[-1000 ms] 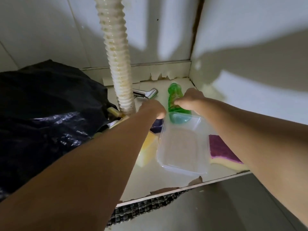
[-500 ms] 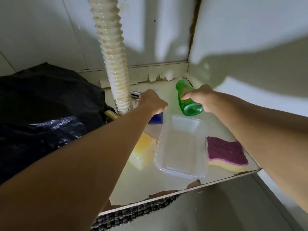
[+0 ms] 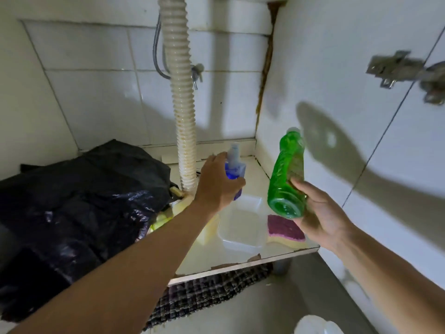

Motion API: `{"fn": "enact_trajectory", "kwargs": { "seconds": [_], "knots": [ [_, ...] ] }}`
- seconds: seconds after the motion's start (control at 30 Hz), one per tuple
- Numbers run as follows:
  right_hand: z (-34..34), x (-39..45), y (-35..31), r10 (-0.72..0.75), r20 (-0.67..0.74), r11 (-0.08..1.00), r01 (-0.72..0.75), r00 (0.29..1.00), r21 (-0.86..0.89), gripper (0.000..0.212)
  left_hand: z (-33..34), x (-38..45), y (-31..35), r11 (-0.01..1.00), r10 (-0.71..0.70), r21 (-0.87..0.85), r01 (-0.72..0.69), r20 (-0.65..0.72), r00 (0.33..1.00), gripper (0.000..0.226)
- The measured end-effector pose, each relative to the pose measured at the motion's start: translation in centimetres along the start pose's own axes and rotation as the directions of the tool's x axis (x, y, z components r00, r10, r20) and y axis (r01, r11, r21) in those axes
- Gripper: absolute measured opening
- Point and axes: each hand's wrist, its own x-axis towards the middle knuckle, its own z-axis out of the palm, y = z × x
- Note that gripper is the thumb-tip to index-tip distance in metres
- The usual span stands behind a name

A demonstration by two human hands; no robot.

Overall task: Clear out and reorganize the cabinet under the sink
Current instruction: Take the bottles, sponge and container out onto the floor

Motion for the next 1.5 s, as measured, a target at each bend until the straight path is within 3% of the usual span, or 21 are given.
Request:
{"fn": "enact_trajectory", "kwargs": {
  "seconds": [0.07,0.13,0.27,0.33,0.5,0.67,0.77,0.83,0.93,1.0,1.3,1.4,1.5],
  "knots": [
    [0.4,-3.0,0.6,0.030,0.081,0.999,-0.031,0.996,0.010,0.094,-1.5,-3.1,1.4,0.993,-0.072,-0.089,0.072,0.004,0.997,0.031],
    [1.1,-5.8,1.3,0.050,0.166,0.998,-0.058,0.985,0.040,0.095,-2.7,-6.6,2.3,0.974,-0.167,-0.142,0.174,0.062,0.984,0.030],
    [2.6,-10.5,2.6,0.154,0.271,0.987,-0.160,0.950,-0.001,0.071,-3.7,-13.1,1.5,0.924,-0.337,-0.116,0.365,0.207,0.919,0.041],
    [2.9,-11.9,3.7,0.221,0.246,0.975,-0.208,0.944,-0.078,0.068,-3.5,-16.3,0.1,0.894,-0.400,-0.094,0.438,0.274,0.874,0.043],
    [2.0,-14.3,7.9,0.358,0.036,0.906,-0.339,0.933,-0.252,0.085,-2.0,-22.4,-4.1,0.821,-0.529,-0.019,0.570,0.350,0.773,0.043],
    [-0.1,-15.4,14.3,0.393,0.019,0.919,-0.393,0.919,0.023,0.077,0.3,-25.7,-8.4,0.789,-0.586,0.053,0.612,0.366,0.723,0.046],
    [-0.9,-14.9,16.8,0.391,0.007,0.920,-0.391,0.920,-0.017,0.058,1.7,-27.3,-10.9,0.795,-0.599,0.140,0.591,0.339,0.725,0.043],
    [-1.0,-14.3,17.9,0.356,-0.109,0.901,-0.372,0.928,-0.225,0.050,2.7,-28.4,-12.6,0.784,-0.616,0.166,0.598,0.327,0.717,0.043],
    [-1.2,-13.2,19.3,0.220,-0.218,0.713,-0.310,0.951,-0.629,0.025,4.1,-29.8,-14.5,0.777,-0.628,0.174,0.605,0.288,0.723,0.047],
    [-1.4,-12.8,20.4,0.174,-0.234,0.601,-0.292,0.956,-0.744,0.019,4.9,-30.5,-15.2,0.776,-0.630,0.172,0.607,0.267,0.729,0.044],
    [-5.3,-11.0,25.8,0.058,-0.434,0.586,-0.383,0.899,-0.714,0.029,7.9,-31.4,-17.9,0.786,-0.617,0.093,0.611,0.164,0.769,0.034],
    [-6.0,-10.6,25.5,0.017,-0.450,0.616,-0.364,0.893,-0.699,0.029,8.5,-31.5,-18.3,0.839,-0.543,0.127,0.529,0.156,0.825,0.022],
    [-6.5,-9.9,24.9,0.033,-0.420,0.626,-0.346,0.907,-0.699,0.026,9.0,-32.2,-19.0,0.886,-0.460,0.164,0.434,0.188,0.868,0.030]
  ]
}}
